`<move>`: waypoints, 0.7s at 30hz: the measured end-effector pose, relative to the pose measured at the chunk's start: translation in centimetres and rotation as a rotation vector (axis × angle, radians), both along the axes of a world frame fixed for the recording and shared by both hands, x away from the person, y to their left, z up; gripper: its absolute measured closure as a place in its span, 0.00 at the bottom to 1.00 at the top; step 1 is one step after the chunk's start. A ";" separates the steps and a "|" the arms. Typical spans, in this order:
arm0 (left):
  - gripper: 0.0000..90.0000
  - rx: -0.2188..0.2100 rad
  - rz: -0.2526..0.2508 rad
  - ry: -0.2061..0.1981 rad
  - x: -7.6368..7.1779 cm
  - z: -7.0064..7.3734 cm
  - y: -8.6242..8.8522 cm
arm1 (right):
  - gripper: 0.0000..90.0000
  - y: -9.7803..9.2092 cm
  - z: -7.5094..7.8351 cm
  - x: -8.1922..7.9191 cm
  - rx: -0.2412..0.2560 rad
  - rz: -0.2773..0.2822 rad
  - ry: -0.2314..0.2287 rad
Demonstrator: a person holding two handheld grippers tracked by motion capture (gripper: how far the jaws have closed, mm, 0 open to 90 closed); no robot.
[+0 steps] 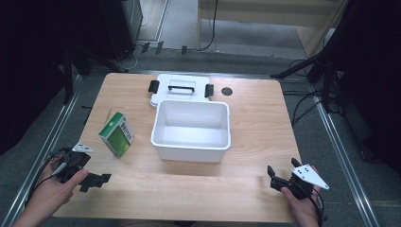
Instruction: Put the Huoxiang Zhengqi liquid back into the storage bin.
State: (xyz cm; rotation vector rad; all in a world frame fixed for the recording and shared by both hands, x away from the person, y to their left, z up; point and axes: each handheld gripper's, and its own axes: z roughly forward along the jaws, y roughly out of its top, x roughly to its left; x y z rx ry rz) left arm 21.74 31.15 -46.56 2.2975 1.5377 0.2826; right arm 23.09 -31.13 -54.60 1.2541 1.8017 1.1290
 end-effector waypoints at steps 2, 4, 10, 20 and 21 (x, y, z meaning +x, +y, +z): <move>0.00 0.013 0.001 0.038 0.3 0.2 -0.1 | 0.07 0.0 0.0 0.0 -0.001 0.000 0.002; 0.00 0.015 -0.011 0.074 0.5 0.3 -0.1 | 0.07 0.0 0.0 0.0 -0.003 0.000 0.004; 0.00 0.059 -0.011 0.127 1.3 1.0 -0.6 | 0.08 0.0 0.0 0.0 -0.002 0.002 0.007; 0.01 0.088 -0.042 0.185 3.2 3.1 -1.4 | 0.08 0.0 0.0 0.1 -0.002 0.007 0.007; 0.01 0.093 -0.040 0.187 3.6 3.3 -1.4 | 0.08 0.0 0.0 0.1 -0.001 0.007 0.009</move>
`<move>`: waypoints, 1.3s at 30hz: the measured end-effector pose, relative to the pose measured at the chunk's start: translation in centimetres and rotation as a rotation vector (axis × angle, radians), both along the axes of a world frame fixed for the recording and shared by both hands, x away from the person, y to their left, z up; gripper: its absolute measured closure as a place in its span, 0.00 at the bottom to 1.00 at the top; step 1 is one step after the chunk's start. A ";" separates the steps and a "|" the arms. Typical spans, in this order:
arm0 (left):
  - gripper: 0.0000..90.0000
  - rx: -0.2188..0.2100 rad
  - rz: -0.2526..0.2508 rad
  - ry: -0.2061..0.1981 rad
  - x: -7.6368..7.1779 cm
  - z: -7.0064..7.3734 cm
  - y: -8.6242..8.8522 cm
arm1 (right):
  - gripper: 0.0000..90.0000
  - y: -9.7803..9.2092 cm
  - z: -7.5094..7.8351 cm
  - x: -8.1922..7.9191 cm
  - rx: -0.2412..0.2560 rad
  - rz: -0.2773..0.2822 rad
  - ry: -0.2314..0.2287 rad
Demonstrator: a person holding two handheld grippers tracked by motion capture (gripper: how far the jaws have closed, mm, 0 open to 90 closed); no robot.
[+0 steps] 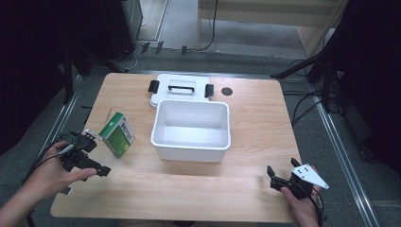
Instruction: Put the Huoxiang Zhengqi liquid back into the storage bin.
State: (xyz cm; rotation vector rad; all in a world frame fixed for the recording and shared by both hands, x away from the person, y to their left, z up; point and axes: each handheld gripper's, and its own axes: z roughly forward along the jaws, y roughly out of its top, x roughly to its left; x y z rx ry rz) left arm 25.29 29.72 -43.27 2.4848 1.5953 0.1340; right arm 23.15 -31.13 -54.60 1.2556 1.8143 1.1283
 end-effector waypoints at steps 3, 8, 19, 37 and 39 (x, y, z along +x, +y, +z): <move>0.05 0.011 0.007 -0.002 0.7 0.2 0.0 | 0.08 0.0 0.0 0.0 -0.002 0.002 -0.001; 0.06 0.021 0.016 0.002 1.9 0.5 0.1 | 0.08 0.0 0.0 0.0 -0.002 0.003 -0.001; 0.16 0.012 0.016 0.012 3.9 1.8 0.0 | 0.08 0.0 0.0 0.0 -0.008 0.006 -0.002; 0.33 0.001 0.023 0.048 7.2 2.9 -0.7 | 0.08 0.0 0.0 0.0 -0.008 0.009 -0.004; 0.34 0.003 0.026 0.053 7.6 3.1 -0.9 | 0.08 0.0 0.0 0.0 -0.009 0.010 -0.003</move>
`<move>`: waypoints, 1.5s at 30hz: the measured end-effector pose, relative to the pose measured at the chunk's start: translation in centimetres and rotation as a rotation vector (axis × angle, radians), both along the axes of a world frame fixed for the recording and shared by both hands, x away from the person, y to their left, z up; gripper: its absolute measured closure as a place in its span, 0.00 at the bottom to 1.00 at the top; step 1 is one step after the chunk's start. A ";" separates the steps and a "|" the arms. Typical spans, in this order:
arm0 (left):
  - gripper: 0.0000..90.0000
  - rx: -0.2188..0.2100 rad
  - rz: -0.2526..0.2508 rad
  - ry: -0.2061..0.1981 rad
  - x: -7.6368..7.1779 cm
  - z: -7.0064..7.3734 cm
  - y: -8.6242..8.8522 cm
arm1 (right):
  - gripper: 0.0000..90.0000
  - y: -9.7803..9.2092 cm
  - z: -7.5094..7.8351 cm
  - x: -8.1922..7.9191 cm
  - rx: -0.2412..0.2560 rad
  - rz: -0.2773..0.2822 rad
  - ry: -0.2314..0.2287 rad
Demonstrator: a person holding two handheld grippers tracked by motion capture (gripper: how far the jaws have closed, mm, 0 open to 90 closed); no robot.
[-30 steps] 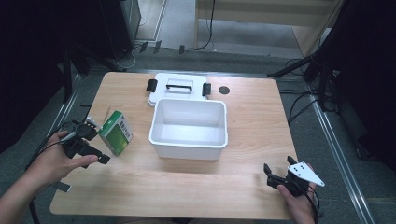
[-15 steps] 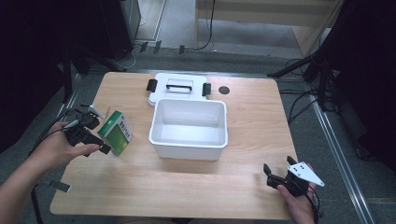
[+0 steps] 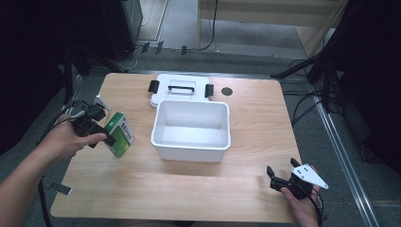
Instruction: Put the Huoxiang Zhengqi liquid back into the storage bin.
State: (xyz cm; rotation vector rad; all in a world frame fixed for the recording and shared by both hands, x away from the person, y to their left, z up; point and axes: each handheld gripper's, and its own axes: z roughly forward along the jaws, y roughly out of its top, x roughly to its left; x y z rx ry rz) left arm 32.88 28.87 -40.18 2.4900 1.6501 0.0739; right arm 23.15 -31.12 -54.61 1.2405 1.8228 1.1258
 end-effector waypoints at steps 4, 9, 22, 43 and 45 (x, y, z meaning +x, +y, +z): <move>0.37 -0.021 0.015 0.006 0.7 0.3 -0.4 | 0.08 0.0 0.0 0.0 0.001 0.001 0.000; 0.41 -0.019 0.019 -0.002 1.5 0.6 -0.9 | 0.08 0.0 0.0 0.0 0.002 0.000 0.001; 0.53 0.007 0.016 0.035 3.2 1.1 -1.7 | 0.08 0.0 0.0 0.0 0.003 0.004 0.000; 0.71 0.057 -0.014 0.059 3.4 0.2 -2.1 | 0.08 0.0 0.0 0.0 0.003 0.004 0.002; 0.72 0.056 -0.019 0.056 3.4 0.2 -2.0 | 0.08 0.0 0.0 0.0 0.004 0.005 0.001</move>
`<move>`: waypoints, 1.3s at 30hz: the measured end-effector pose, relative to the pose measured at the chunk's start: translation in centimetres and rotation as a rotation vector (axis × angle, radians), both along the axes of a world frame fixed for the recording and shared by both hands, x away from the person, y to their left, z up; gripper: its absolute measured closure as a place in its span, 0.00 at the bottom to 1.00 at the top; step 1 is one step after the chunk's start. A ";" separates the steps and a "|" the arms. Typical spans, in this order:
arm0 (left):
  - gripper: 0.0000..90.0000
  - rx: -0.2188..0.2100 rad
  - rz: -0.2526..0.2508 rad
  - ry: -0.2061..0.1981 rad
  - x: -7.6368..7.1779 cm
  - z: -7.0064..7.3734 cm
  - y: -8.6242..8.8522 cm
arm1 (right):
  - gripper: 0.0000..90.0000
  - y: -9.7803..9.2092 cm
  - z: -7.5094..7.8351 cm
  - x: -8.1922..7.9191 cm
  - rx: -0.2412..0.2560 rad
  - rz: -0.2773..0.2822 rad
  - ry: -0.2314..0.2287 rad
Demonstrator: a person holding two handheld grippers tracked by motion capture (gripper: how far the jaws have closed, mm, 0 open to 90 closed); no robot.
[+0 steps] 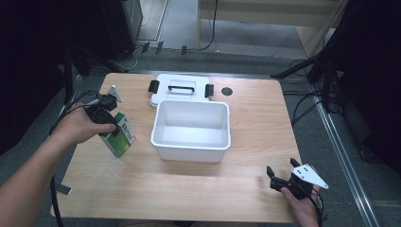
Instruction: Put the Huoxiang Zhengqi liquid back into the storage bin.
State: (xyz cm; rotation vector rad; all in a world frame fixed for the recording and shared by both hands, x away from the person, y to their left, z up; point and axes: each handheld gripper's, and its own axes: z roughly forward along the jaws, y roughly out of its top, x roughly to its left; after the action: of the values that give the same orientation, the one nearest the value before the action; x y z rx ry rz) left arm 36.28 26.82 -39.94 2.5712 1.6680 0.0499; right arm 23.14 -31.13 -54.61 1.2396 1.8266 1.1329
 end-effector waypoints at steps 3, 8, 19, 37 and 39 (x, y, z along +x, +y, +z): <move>0.72 0.001 -0.017 0.002 -0.1 0.1 0.1 | 0.08 0.0 0.0 0.0 0.000 0.000 -0.001; 0.73 -0.006 -0.031 -0.016 -0.2 0.5 0.4 | 0.08 0.0 0.0 0.0 0.000 -0.001 0.001; 0.73 0.004 -0.126 -0.057 -0.6 3.0 0.0 | 0.08 0.0 0.0 0.0 0.001 0.000 0.003; 0.73 0.013 -0.257 -0.182 -1.0 9.6 -1.6 | 0.08 0.0 0.0 0.0 0.002 0.000 0.004; 0.73 0.011 -0.266 -0.183 -0.9 10.3 -1.7 | 0.08 0.0 0.0 0.0 0.000 -0.001 0.003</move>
State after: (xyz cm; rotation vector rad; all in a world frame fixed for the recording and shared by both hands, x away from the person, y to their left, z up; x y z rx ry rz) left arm 35.39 25.17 -29.66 2.6788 1.2590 0.2688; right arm 23.13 -31.10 -54.60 1.2421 1.8279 1.1310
